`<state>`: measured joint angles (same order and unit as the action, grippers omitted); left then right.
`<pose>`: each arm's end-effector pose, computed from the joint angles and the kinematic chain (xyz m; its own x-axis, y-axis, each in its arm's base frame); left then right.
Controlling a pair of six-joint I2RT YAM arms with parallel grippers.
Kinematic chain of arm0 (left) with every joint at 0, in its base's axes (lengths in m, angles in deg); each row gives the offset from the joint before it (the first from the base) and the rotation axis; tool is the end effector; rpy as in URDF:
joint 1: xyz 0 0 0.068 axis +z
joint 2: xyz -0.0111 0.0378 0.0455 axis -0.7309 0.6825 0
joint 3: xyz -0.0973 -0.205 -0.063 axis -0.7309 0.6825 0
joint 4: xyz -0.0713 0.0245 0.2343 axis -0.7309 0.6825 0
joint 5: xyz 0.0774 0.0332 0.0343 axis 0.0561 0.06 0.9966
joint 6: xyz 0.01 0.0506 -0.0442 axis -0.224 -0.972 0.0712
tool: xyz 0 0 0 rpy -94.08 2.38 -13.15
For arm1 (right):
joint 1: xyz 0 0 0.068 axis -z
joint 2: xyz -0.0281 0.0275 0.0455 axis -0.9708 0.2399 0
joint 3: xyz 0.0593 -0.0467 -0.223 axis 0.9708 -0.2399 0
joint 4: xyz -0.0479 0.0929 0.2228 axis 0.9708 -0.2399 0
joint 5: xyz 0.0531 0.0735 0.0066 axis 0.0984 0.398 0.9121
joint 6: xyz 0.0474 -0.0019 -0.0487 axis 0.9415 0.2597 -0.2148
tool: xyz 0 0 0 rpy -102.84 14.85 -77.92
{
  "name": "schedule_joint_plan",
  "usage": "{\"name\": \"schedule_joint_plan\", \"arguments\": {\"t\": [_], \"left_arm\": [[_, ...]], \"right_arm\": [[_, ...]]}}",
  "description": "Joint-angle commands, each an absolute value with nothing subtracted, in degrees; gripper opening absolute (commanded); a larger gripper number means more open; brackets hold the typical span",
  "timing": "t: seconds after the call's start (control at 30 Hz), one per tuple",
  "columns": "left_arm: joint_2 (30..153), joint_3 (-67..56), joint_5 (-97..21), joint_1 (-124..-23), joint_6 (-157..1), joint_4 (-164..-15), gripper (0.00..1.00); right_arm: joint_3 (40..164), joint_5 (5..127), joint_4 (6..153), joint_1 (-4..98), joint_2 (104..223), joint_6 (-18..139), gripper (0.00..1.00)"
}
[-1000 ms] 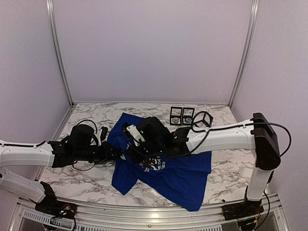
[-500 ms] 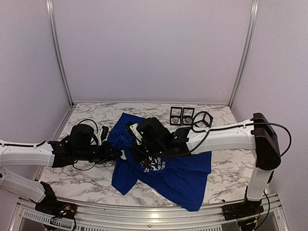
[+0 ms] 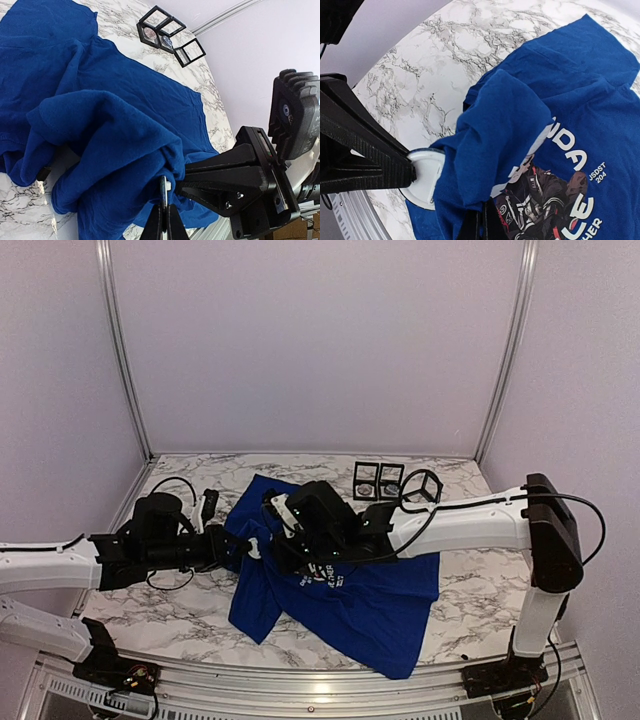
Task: Remove the brooch from the garment
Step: Pick up the brooch from the flattened clothing.
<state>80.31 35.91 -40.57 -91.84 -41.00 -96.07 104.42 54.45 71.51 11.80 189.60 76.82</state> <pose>0.1780 -0.1914 0.1865 -0.8080 -0.2419 -0.5373 0.3082 0.6037 -0.7352 0.1844 0.3750 0.1896 -0.5867 -0.3214 -0.7433 -0.7022 0.6591 0.2693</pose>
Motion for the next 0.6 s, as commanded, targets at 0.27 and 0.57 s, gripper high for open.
{"name": "schedule_joint_plan", "arguments": {"t": [0.27,0.57], "left_arm": [[76.80,38.42,-32.71,-92.39,-45.68,-109.60,0.00],[78.97,40.19,-27.83,-94.37,-48.57,-119.37,0.00]], "right_arm": [[105.28,62.18,73.39,13.63,187.66,79.07,0.00],[101.73,68.01,78.55,16.47,184.38,81.66,0.00]]}}
